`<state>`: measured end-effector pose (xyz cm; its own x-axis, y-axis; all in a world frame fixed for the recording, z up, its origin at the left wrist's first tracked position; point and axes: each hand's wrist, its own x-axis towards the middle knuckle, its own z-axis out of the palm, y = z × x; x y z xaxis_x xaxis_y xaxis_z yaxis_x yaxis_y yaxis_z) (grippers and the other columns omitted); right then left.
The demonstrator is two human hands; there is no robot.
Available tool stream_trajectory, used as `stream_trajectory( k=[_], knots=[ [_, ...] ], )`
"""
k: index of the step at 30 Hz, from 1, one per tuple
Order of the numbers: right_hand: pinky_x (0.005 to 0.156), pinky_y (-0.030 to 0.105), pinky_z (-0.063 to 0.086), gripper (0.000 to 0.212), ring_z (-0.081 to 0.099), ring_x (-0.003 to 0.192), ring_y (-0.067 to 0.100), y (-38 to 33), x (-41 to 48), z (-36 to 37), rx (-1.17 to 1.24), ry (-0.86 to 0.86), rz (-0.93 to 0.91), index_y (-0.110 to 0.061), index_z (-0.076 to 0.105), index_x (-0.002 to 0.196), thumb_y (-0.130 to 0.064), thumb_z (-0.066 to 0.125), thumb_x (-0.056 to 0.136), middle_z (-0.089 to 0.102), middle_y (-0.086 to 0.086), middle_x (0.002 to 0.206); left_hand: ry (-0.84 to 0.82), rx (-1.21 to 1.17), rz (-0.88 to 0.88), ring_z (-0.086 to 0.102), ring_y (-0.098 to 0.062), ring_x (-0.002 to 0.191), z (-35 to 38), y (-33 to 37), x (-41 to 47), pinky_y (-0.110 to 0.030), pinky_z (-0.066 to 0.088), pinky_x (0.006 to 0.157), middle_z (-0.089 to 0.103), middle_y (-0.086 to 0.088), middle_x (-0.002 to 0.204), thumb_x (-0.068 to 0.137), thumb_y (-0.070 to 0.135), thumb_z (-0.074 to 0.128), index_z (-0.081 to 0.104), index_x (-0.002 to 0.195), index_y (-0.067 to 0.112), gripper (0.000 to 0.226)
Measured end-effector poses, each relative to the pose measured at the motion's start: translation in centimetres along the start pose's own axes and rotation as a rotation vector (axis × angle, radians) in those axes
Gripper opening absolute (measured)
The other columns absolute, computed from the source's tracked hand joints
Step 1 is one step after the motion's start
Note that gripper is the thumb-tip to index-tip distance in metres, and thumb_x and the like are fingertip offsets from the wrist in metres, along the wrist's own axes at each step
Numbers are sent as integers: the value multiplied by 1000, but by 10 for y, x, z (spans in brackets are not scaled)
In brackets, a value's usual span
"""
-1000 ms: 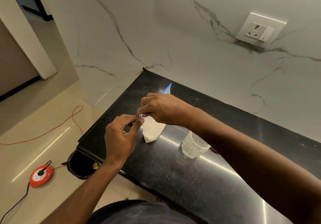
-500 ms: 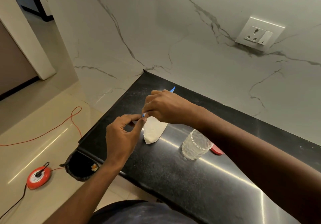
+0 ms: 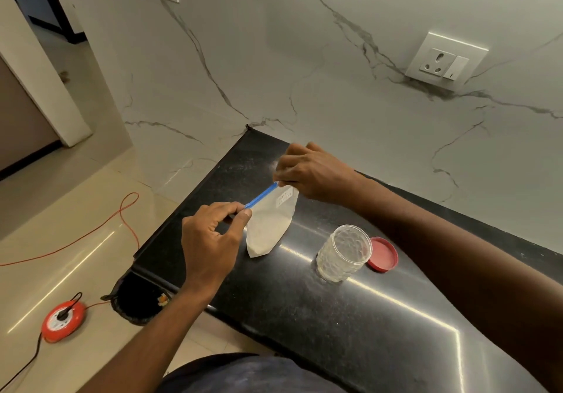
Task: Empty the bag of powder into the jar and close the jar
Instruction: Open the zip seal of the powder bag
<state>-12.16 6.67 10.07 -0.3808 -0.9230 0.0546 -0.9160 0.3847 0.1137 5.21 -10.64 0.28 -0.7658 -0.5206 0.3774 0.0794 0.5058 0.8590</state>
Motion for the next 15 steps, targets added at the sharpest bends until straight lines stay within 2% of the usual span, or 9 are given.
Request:
stream_trajectory(
  k=[5, 10, 15],
  knots=[
    [93, 35, 39, 41, 49, 131, 26, 36, -9, 3, -91, 14, 110, -23, 64, 142, -28, 67, 101, 63, 1, 142, -6, -10, 21, 75, -19, 92, 0, -3, 0, -58, 63, 83, 81, -4, 98, 93, 17, 81, 83, 105, 9, 15],
    [87, 28, 32, 40, 51, 128, 26, 47, -7, 9, -84, 47, 156, -23, 65, 141, -30, 67, 102, 64, 1, 142, -5, -5, 53, 75, -19, 90, 2, -3, 1, -58, 63, 80, 82, -4, 98, 92, 15, 82, 83, 103, 8, 12],
    [82, 26, 30, 37, 54, 121, 25, 55, -10, 15, -90, 50, 158, -23, 67, 137, -29, 68, 101, 65, 2, 138, -51, -23, 32, 73, -12, 89, 2, -1, 3, -43, 65, 79, 79, 4, 93, 91, 15, 82, 81, 99, 14, 8]
  ],
)
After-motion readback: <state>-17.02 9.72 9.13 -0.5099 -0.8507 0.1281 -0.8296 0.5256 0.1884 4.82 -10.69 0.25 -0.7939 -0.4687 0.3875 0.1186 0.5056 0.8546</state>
